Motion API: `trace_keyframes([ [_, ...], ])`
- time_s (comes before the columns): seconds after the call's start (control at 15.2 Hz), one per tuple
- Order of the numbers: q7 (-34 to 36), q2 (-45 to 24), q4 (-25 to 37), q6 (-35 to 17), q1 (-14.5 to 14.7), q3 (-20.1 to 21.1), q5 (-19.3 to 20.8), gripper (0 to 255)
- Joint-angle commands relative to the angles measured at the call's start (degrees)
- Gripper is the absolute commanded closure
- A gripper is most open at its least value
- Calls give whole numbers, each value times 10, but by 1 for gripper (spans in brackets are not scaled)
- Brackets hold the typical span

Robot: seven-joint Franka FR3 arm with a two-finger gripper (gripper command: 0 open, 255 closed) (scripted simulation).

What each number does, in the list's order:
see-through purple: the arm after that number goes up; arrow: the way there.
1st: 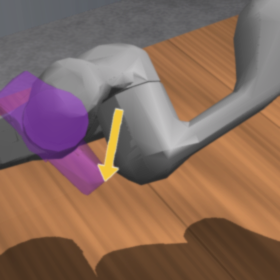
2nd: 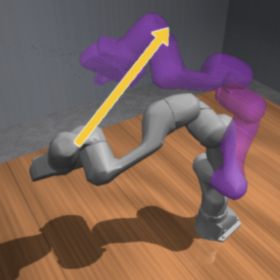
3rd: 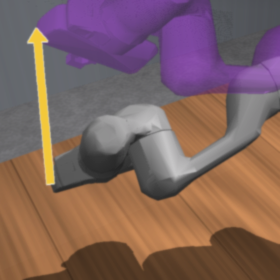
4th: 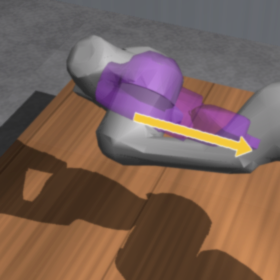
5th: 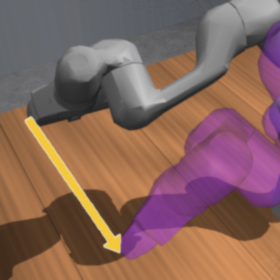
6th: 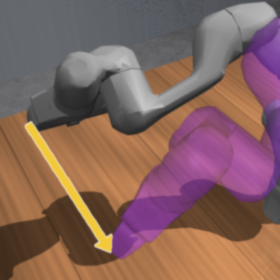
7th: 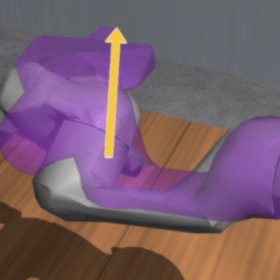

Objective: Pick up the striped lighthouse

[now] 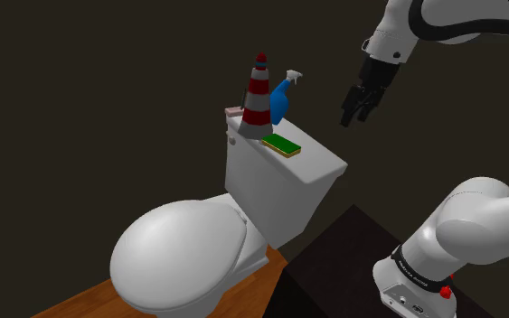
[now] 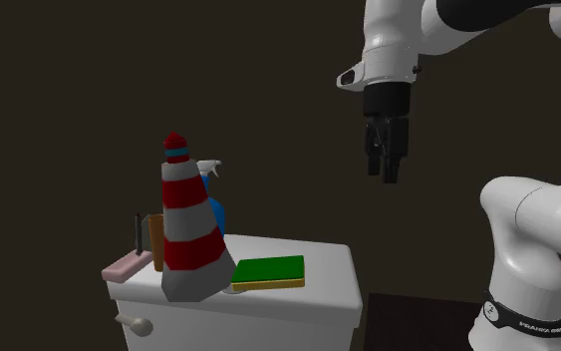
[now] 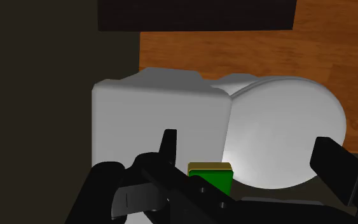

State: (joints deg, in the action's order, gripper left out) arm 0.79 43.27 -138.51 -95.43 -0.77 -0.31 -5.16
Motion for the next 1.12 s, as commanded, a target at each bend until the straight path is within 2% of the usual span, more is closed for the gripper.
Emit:
trace_keyframes([
  [0.0, 0, 0, 0, 0, 0, 0, 0, 0],
  [0.53, -53, -155, 121, -77, 11, -19, -4, 0],
  [1.06, -103, -304, 280, -109, 22, -33, -21, 0],
])
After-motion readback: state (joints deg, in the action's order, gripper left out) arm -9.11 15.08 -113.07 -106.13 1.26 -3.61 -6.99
